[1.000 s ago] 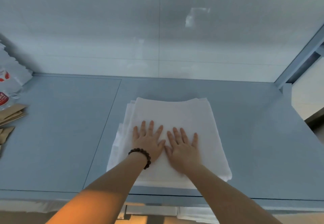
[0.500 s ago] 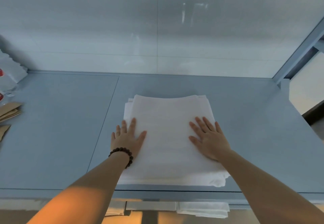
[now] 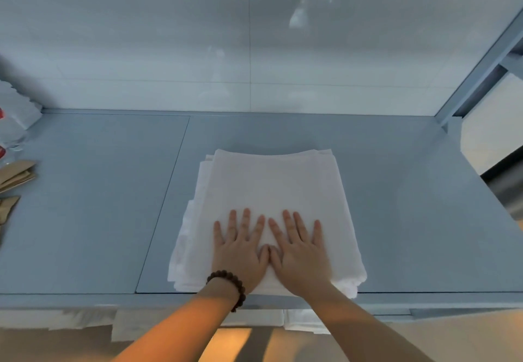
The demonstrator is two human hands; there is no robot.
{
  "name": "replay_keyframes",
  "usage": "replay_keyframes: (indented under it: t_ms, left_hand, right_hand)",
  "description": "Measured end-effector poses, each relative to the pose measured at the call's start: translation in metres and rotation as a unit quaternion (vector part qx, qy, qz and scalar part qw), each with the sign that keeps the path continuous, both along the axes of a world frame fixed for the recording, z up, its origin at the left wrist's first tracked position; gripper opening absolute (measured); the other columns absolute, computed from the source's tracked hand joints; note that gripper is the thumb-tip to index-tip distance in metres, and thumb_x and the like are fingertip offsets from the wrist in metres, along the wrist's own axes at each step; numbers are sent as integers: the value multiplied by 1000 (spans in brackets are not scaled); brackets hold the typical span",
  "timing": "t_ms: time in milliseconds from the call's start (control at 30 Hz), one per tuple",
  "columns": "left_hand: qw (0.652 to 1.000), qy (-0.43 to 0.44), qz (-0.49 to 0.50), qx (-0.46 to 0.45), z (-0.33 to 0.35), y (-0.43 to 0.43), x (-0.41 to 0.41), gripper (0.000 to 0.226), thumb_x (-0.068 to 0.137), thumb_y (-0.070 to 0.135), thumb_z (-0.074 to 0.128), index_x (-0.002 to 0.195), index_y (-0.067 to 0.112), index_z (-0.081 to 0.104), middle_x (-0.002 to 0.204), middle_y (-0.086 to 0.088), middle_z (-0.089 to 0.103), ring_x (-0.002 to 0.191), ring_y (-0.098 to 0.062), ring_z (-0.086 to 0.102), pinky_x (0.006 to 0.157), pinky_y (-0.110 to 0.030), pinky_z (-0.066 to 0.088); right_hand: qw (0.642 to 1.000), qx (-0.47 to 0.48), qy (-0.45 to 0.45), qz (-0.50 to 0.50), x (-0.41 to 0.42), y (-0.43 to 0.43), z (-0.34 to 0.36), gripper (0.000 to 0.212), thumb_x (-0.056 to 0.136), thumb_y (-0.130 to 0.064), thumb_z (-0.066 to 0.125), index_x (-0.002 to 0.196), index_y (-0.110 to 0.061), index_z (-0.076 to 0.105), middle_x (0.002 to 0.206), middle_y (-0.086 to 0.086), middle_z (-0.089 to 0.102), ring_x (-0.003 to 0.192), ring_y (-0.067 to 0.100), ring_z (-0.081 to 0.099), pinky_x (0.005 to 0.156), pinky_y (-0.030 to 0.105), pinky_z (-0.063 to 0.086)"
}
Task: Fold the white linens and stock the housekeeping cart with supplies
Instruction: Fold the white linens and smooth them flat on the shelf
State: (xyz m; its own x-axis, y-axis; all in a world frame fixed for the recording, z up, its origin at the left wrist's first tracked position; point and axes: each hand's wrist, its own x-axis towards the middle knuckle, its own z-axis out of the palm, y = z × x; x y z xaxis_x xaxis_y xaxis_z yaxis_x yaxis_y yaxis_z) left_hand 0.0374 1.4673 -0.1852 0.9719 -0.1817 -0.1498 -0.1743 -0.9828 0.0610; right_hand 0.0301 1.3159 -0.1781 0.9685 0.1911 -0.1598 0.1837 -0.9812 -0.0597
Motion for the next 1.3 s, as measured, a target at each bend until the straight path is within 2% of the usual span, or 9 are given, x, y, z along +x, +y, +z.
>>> replay_keyframes:
  t_ms: [200, 367, 500, 633, 800, 933, 1000, 1167, 1300]
  left_hand:
    - [1000, -14, -5, 9, 2, 29, 4, 70, 83, 67, -3, 148, 42, -12, 159, 8, -14, 146, -21, -17, 114, -53, -15]
    - [999, -8, 28, -22, 1, 70, 4, 69, 81, 71, -6, 140, 45, -28, 155, 11, -25, 142, -14, -25, 119, -49, -2]
    - [999, 0, 26, -30, 3, 73, 3, 70, 80, 72, -7, 141, 44, -26, 156, 8, -24, 142, -18, -27, 119, -46, -5]
    - [999, 0, 38, -3, 5, 70, 5, 71, 78, 71, -9, 141, 44, -29, 156, 7, -25, 144, -19, -24, 115, -52, -12]
    - [997, 3, 72, 24, 7, 35, 18, 76, 83, 71, 5, 149, 38, -14, 159, -10, -17, 144, -39, -17, 113, -60, -9]
    - [998, 12, 58, 25, 6, 18, 36, 73, 82, 74, 5, 147, 45, -13, 159, -4, -20, 142, -41, -19, 111, -63, -10]
    - [998, 5, 63, 17, 2, 24, 41, 72, 82, 74, 2, 146, 47, -15, 158, 1, -22, 144, -36, -20, 113, -62, -8]
    - [988, 9, 152, -9, 1, 48, 51, 74, 87, 71, 7, 150, 36, -14, 159, 5, -18, 146, -22, -15, 114, -55, -8]
    - [991, -14, 129, 17, 1, 40, 77, 80, 89, 65, 9, 153, 20, -7, 161, -4, -11, 147, -23, -15, 115, -51, -10]
  right_hand:
    - [998, -44, 10, 42, 20, -57, 8, 61, 93, -60, 7, 150, -40, -6, 160, -7, -9, 147, 14, -11, 114, 49, -14]
    - [1000, -20, 9, 5, 17, -96, 10, 62, 91, -61, 5, 150, -42, -3, 159, -13, -15, 145, 13, -20, 119, 44, -6]
    - [1000, 10, -14, -16, 11, -94, 3, 62, 90, -62, 1, 149, -43, -4, 158, -16, -15, 143, 9, -23, 119, 39, -7]
    - [1000, 23, -1, -19, 14, -97, 2, 61, 92, -60, 9, 149, -42, -6, 157, -15, -17, 141, 6, -25, 118, 37, -12]
    - [998, -12, 4, 66, 36, -99, 12, 60, 95, -59, 14, 151, -40, 5, 160, -11, -7, 146, 12, -13, 116, 41, -16]
    - [986, -46, 12, 157, 89, -100, 19, 57, 98, -56, 15, 151, -40, 2, 160, -10, -3, 147, 11, -6, 118, 43, -11]
    - [991, -46, 21, 127, 115, -103, 16, 56, 98, -56, 15, 150, -41, 0, 160, -11, -6, 147, 10, -8, 119, 43, -7]
    - [992, 29, 63, -109, 152, -105, 10, 60, 98, -56, 17, 151, -35, 0, 160, -9, -7, 147, 16, -9, 118, 50, -4]
    - [997, -8, 17, -78, 147, -73, 2, 63, 96, -58, 11, 152, -31, 1, 161, -3, -7, 148, 19, -8, 116, 52, -8]
